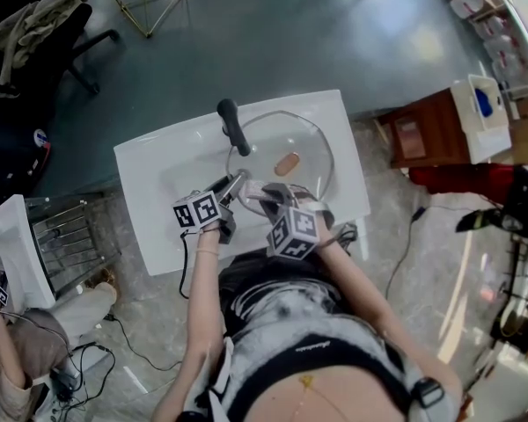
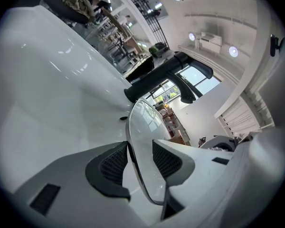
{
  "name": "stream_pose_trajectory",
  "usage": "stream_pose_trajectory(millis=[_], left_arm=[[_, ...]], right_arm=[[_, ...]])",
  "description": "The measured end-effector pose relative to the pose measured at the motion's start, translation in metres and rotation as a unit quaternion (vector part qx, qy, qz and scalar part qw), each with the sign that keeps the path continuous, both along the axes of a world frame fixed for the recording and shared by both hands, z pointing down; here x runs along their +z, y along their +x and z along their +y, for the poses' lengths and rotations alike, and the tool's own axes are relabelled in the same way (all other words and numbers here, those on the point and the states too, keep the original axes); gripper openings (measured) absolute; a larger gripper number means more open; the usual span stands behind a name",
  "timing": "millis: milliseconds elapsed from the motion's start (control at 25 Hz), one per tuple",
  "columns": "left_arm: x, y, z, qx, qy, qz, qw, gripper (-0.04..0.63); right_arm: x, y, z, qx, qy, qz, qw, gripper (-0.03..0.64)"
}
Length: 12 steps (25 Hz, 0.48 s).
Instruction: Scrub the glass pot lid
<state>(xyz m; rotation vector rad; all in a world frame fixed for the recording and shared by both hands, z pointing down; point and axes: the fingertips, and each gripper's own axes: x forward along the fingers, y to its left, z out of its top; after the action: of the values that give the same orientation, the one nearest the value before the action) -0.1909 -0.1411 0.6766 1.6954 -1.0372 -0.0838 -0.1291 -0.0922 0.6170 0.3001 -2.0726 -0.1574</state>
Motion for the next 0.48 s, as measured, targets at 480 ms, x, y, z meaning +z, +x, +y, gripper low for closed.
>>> stream_pose_trajectory(millis=[480], left_arm=[[-0.005, -0.012, 0.018, 0.045, 0.01, -0.041, 0.9981, 0.176]], right_arm=[[0.008, -0.021, -0.039, 0.058, 0.064, 0.042, 0.995, 0.077]])
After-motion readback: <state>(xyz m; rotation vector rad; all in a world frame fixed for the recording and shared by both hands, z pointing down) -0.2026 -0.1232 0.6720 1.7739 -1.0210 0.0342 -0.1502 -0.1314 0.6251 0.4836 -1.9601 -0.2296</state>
